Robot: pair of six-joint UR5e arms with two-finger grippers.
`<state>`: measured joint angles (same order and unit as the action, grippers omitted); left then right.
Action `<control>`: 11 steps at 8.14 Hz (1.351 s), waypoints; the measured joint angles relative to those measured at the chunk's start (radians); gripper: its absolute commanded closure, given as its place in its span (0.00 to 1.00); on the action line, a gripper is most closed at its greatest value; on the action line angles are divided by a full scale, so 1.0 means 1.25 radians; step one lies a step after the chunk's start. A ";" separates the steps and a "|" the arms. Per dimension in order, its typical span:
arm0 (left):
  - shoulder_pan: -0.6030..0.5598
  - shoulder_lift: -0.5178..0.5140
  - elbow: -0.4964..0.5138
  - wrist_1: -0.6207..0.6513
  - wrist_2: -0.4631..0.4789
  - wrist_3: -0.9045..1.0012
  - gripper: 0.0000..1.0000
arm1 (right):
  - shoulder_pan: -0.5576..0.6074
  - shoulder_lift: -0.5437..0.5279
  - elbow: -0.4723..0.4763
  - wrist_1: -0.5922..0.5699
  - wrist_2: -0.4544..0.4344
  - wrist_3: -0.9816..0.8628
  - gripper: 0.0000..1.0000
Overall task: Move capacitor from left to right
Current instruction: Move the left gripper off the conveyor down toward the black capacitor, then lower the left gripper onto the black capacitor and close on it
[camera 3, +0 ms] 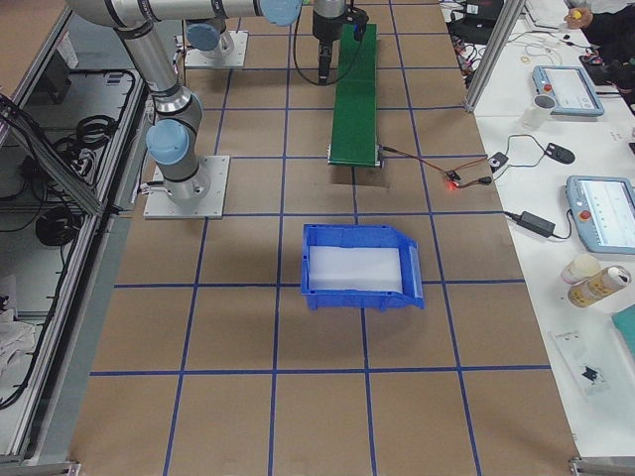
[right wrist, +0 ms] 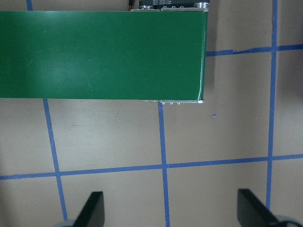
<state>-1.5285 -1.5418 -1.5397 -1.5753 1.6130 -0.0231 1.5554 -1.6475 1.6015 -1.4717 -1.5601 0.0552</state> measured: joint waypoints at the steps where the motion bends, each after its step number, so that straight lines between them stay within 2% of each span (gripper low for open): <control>1: 0.059 -0.005 0.003 -0.001 0.004 0.060 0.00 | 0.000 0.000 0.000 -0.001 0.000 0.000 0.00; 5: 0.355 -0.042 0.007 -0.005 0.076 0.298 0.00 | 0.000 -0.001 0.000 -0.001 0.000 0.000 0.00; 7: 0.525 -0.084 0.007 0.026 0.082 0.443 0.00 | 0.000 -0.001 0.000 -0.001 0.000 -0.001 0.00; 10: 0.712 -0.225 0.009 0.234 0.072 0.677 0.00 | 0.000 -0.001 0.000 0.000 0.000 -0.001 0.00; 11: 0.760 -0.275 0.009 0.282 0.042 0.734 0.00 | 0.000 -0.001 0.000 0.000 -0.001 -0.001 0.00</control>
<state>-0.5785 -1.8860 -1.5283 -1.2230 1.6658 0.8947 1.5555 -1.6490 1.6015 -1.4711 -1.5611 0.0537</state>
